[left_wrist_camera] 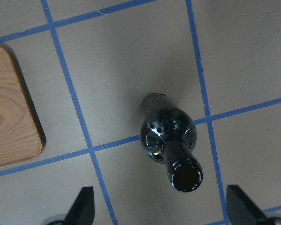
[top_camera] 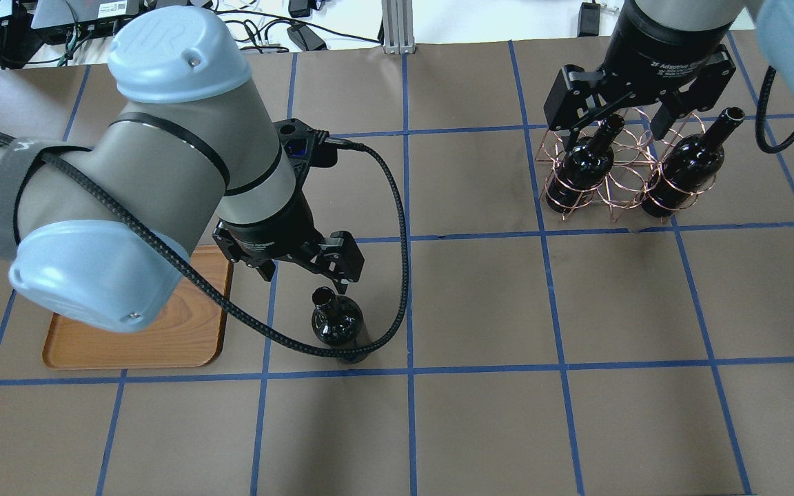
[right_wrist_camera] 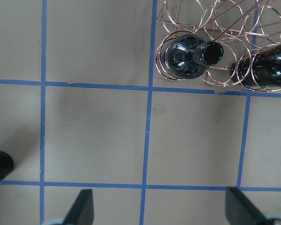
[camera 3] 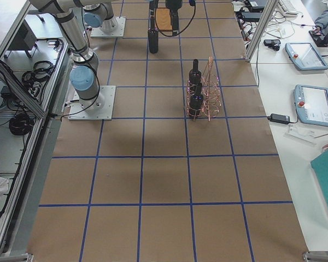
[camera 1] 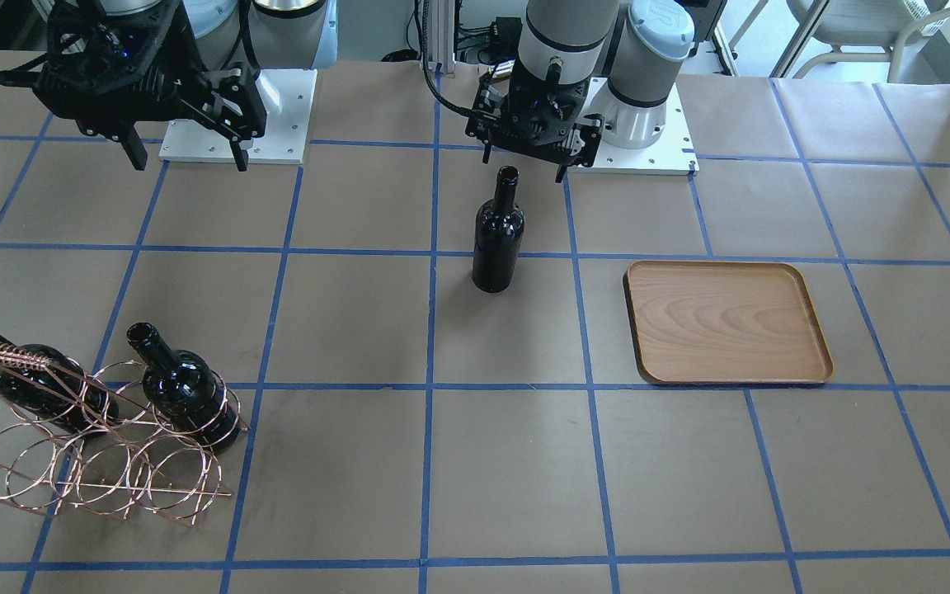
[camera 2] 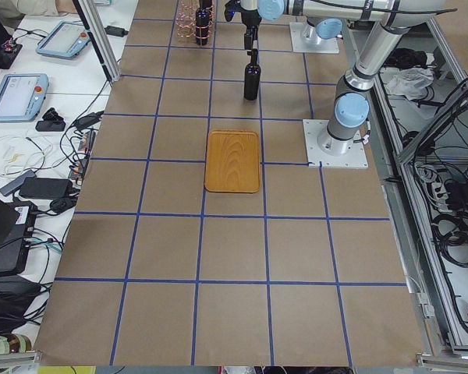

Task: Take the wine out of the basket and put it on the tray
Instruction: 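Grasp the standing bottle's neck with the left gripper while the right arm withdraws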

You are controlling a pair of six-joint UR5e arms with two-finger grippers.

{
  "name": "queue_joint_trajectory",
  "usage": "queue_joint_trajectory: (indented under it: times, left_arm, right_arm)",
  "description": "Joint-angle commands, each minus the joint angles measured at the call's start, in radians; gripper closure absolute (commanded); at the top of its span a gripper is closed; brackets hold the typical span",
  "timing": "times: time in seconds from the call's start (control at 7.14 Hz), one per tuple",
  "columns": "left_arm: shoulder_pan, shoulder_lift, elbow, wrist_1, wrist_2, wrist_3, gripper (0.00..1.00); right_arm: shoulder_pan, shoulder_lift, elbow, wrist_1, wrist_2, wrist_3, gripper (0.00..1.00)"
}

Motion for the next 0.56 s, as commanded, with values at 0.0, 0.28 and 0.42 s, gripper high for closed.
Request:
queue_joint_trajectory:
  times: [0.0, 0.28, 0.42]
  left_arm:
    - [-0.003, -0.034, -0.011, 0.034, -0.015, -0.001, 0.05]
    - [-0.003, -0.063, -0.030, 0.048, -0.014, 0.001, 0.15]
    - [-0.003, -0.083, -0.031, 0.048, -0.015, 0.001, 0.22]
  right_arm:
    - [-0.026, 0.000, 0.000, 0.004, 0.004, -0.108, 0.00]
    - [-0.018, -0.008, 0.003, 0.012, 0.012, -0.108, 0.00]
    - [-0.020, -0.005, 0.012, 0.013, 0.011, -0.113, 0.00]
